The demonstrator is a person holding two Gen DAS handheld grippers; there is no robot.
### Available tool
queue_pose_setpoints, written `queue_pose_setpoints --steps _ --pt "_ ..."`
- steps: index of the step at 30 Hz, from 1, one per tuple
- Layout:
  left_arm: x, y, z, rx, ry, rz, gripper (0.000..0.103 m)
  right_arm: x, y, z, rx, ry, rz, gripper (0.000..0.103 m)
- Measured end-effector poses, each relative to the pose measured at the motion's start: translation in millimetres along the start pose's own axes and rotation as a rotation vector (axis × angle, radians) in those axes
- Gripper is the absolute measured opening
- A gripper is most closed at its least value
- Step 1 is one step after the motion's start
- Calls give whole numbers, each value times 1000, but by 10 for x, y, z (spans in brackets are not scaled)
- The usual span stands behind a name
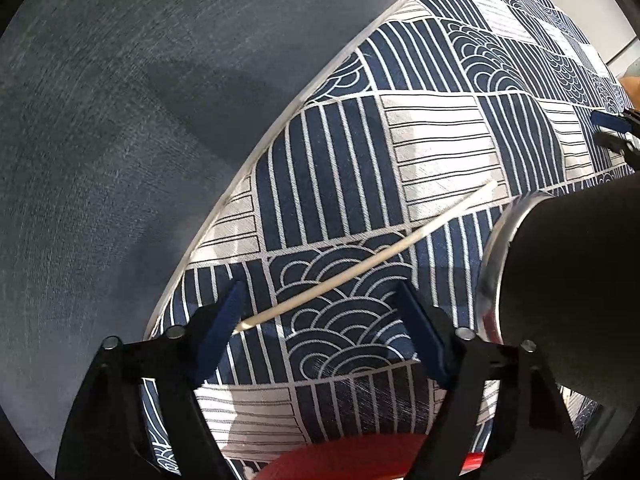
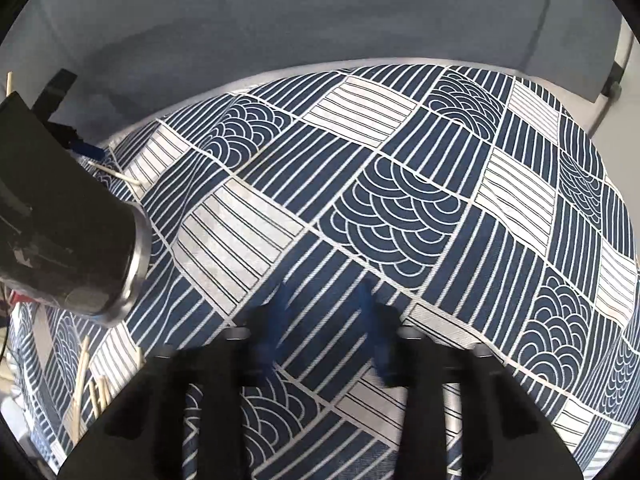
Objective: Organize utensils
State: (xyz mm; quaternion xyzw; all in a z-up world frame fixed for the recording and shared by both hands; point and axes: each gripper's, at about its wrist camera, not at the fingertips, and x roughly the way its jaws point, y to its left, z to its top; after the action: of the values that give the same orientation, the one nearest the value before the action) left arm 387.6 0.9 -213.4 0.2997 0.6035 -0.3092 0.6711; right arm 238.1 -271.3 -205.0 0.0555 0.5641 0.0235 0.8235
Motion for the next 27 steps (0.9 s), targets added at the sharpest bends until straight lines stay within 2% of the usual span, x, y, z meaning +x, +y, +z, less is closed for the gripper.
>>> queue_pose_setpoints --steps 2,4,5,7,12,18,22,27 --pt "-30 -55 -14 7 2 -3 63 -3 -45 -5 20 7 12 26" --pt "-68 -142 -63 21 6 -11 43 -6 -90 -17 45 10 23 26" --pt "-89 -188 -66 26 11 -21 37 -18 -109 -33 62 8 33 27" --pt "-116 -264 -74 31 30 -57 7 -45 -146 -72 93 4 61 27" --pt "-127 -360 -146 15 76 -20 5 -143 -159 -160 115 -16 101 29" --pt "-486 -215 -233 -98 19 -21 5 -322 -183 -234 109 -52 118 32" --pt "-955 -216 -308 -158 -65 3 5 -544 -157 -168 96 -106 140 32" --pt "-1649 -146 -572 -245 -238 21 5 -939 -12 126 55 -206 186 32"
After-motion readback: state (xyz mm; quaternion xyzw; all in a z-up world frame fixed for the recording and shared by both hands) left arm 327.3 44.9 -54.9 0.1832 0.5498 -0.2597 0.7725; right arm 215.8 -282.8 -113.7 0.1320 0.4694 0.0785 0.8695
